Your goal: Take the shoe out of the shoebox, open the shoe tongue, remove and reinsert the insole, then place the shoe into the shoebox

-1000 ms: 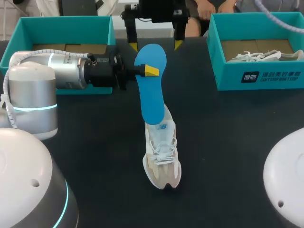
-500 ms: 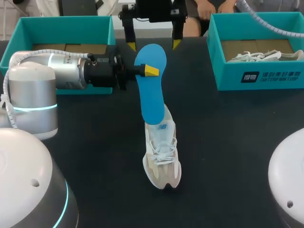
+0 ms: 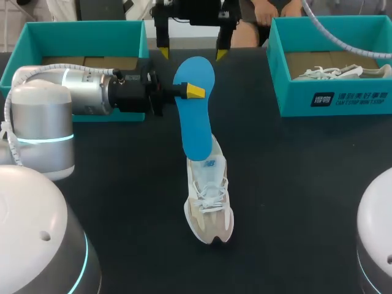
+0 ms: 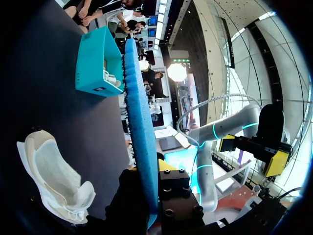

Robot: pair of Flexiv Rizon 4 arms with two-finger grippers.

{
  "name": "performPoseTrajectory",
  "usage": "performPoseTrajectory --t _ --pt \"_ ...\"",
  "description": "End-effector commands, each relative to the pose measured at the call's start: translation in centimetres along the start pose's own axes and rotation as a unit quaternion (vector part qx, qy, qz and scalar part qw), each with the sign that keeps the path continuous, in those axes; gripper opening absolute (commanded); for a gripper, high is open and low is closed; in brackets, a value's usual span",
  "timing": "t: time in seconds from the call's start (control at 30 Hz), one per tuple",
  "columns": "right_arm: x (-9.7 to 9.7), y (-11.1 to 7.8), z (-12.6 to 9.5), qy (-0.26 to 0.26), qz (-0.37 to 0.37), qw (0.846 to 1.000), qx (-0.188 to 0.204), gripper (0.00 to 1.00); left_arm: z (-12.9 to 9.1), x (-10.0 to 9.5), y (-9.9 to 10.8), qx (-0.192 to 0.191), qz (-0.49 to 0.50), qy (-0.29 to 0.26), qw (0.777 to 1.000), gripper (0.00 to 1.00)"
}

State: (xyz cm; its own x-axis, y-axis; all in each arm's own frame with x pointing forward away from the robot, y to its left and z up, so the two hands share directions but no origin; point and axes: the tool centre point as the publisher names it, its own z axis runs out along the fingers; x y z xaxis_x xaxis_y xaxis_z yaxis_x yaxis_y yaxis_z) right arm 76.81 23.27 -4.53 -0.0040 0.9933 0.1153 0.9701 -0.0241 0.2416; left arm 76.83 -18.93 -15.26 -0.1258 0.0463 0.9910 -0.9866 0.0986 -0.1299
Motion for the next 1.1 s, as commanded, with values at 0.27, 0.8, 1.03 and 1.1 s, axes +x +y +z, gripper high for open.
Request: performPoseTrajectory --t 0.27,0.8,1.03,1.1 --pt "-4.5 -1.1 0.2 0.237 -0.010 0.971 -0.029 1.00 0.0 0.0 0.0 0.000 0.000 -0.001 1.000 0.00" --pt "-6.3 -2.8 3.1 0.395 -0.018 0.918 0.031 1.00 0.0 0.0 0.0 0.000 0.000 -0.001 1.000 0.00" --pt "-6.2 -3.4 5.0 0.475 -0.023 0.879 0.045 1.00 0.0 0.0 0.0 0.000 0.000 -0.001 1.000 0.00" --pt "-6.3 -3.5 5.4 0.488 -0.016 0.871 0.044 1.00 0.0 0.0 0.0 0.000 0.000 -0.001 1.000 0.00"
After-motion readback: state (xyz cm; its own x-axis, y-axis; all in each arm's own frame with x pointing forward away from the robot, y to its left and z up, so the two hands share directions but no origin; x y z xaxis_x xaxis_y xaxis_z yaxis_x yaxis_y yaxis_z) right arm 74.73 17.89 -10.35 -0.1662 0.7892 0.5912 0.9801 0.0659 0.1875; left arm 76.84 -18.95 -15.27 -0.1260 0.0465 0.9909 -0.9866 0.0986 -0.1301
